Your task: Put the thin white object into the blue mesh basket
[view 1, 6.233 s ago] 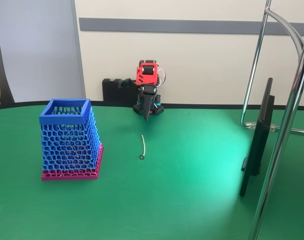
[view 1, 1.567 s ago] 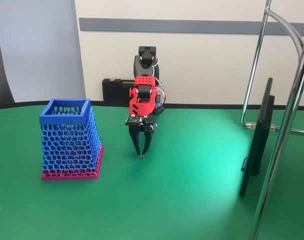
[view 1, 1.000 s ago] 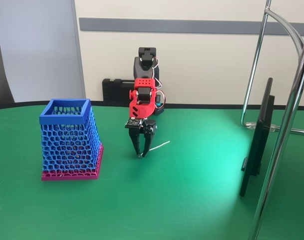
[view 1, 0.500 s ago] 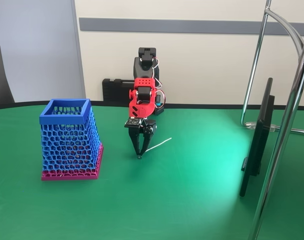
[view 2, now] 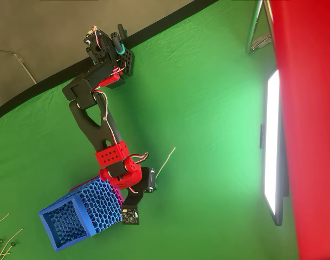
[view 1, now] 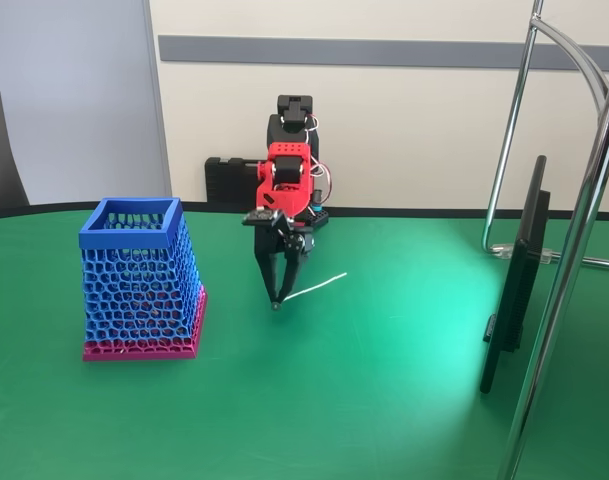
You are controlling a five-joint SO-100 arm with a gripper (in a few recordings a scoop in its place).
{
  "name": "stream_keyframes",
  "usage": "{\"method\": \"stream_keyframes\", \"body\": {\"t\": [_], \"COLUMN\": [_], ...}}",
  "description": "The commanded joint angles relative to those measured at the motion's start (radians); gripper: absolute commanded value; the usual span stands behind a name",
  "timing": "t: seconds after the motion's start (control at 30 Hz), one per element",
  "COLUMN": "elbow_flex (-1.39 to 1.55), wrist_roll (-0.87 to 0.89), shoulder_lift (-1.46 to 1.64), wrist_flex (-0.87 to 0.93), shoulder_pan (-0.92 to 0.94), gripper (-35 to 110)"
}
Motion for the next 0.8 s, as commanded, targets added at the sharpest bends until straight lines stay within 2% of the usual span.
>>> {"method": "stream_keyframes", "body": {"t": [0.0,0.23,0.53,0.77], "elbow_flex": [-0.118,-0.299,-0.339,-0.109], "wrist_roll": [0.031,-0.011,-0.25,-0.497], "shoulder_lift": [0.029,0.095,0.238,0.422], "wrist_flex": [-0.031,-0.086,-0.27,-0.586], "shoulder_pan": [0.023,0.103,0.21,0.304], "gripper": [1,0,0,0]}}
